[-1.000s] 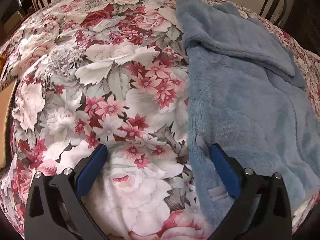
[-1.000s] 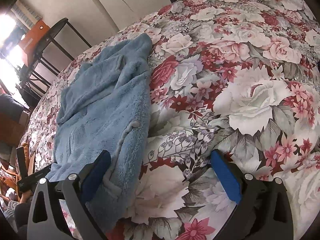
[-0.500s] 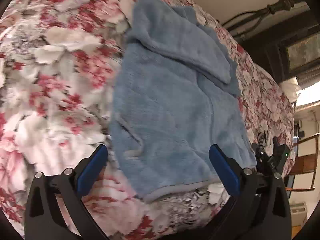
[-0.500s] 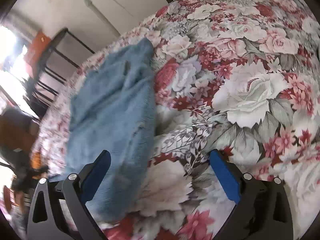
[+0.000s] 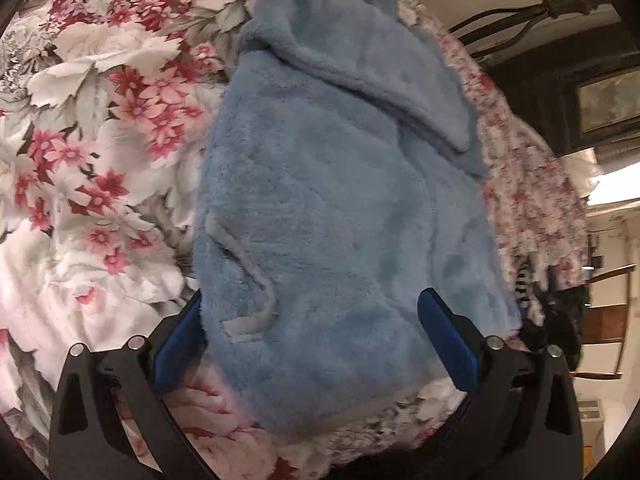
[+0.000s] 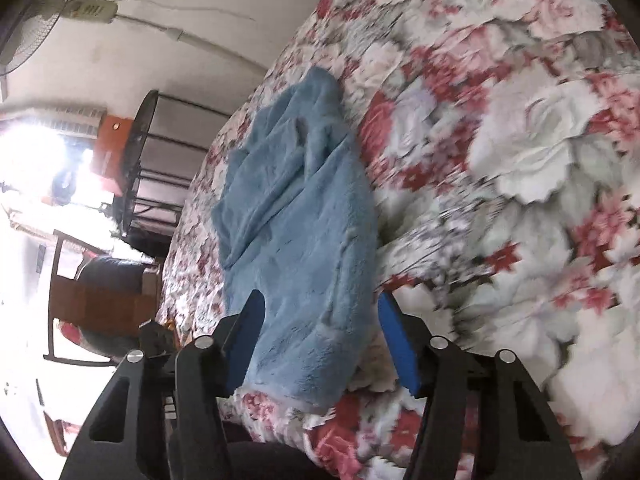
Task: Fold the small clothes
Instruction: 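Close both tools on the jacket hem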
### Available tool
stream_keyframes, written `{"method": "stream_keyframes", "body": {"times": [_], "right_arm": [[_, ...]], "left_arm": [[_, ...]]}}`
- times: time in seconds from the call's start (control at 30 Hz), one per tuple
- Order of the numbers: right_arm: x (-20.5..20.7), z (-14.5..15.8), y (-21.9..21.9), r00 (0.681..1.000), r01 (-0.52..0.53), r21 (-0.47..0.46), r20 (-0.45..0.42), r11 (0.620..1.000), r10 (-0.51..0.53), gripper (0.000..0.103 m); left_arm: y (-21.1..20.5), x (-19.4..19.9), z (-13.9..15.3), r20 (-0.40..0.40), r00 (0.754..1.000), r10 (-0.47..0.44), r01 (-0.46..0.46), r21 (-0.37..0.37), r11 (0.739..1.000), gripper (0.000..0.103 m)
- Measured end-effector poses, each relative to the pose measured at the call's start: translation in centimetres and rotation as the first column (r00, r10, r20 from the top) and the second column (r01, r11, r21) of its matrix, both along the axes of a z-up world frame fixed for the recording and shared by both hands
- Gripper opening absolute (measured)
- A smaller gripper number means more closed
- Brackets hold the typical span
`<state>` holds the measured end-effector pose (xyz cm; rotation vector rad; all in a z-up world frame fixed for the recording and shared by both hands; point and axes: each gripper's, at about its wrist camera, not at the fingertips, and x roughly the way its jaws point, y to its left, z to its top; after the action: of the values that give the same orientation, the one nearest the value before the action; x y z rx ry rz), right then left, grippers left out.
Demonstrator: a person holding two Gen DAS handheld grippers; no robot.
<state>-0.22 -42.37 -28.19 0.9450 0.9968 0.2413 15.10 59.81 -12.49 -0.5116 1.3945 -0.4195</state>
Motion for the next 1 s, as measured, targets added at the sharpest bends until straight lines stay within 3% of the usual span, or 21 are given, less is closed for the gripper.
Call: {"method": "stream_keyframes", "body": {"times": [0.13, 0.33, 0.43, 0.5, 0.57, 0.63, 0.7, 0.77, 0.83, 0.9, 1.0], "right_arm": [[0.4, -0.1, 1.8, 0.997, -0.066, -0.080, -0.041, 0.995, 0.063, 0.060], [-0.4, 0.1, 2.8, 0.995, -0.096, -0.096, -0.038, 0.991, 0.093, 0.056], [-0.7, 0.1, 3.1, 0.995, -0.099, -0.037, -0.036, 0.994, 0.098, 0.034], [-0.6, -0.3, 3.1, 0.994, -0.101, -0.016, -0.046, 0.995, 0.101, 0.030], [-0.4, -1.1, 3.1, 0.993, -0.095, -0.024, -0.065, 0.995, 0.094, 0.018], [-0.5, -1.5, 2.8, 0.995, -0.071, -0.007, -0.071, 0.997, 0.071, 0.017], [-0.8, -1.3, 2.8, 0.996, -0.066, -0.016, -0.062, 0.998, 0.065, 0.016], [-1.1, -1.0, 2.8, 0.997, -0.056, -0.028, -0.057, 0.998, 0.054, 0.015], [-1.5, -0.5, 2.8, 0.998, -0.037, -0.028, -0.045, 0.999, 0.036, 0.014], [-1.9, -0.1, 2.8, 0.999, -0.030, -0.026, -0.036, 0.999, 0.029, 0.014], [-2.4, 0.4, 2.9, 0.999, -0.026, -0.030, -0.033, 0.999, 0.025, 0.014]], "left_arm": [[-0.4, 0.1, -0.2, -0.005, 0.999, -0.036, 0.036, -0.041, 0.999, 0.098], [-0.6, 0.1, -0.6, -0.005, 0.999, -0.052, 0.052, -0.062, 0.997, 0.094], [-0.4, -0.1, -0.2, -0.005, 0.998, -0.057, 0.056, -0.150, 0.987, 0.073], [-0.8, -0.1, -0.1, -0.006, 0.997, -0.077, 0.075, -0.140, 0.987, 0.073], [-1.3, 0.1, -1.3, -0.038, 0.994, -0.101, 0.096, -0.104, 0.990, 0.073], [-1.3, 0.1, -1.8, -0.047, 0.994, -0.096, 0.091, -0.102, 0.991, 0.071], [-1.1, 0.0, -1.7, -0.038, 0.995, -0.089, 0.084, -0.106, 0.991, 0.064], [-0.6, -0.3, -1.5, -0.037, 0.997, -0.074, 0.070, -0.097, 0.993, 0.042], [0.3, -0.8, -1.4, -0.037, 0.998, -0.046, 0.041, -0.124, 0.991, 0.028], [1.1, -1.2, -1.2, -0.032, 0.999, -0.023, 0.017, -0.162, 0.987, 0.024], [1.4, -1.7, -0.8, -0.018, 1.000, -0.023, 0.020, -0.148, 0.989, 0.018]]}}
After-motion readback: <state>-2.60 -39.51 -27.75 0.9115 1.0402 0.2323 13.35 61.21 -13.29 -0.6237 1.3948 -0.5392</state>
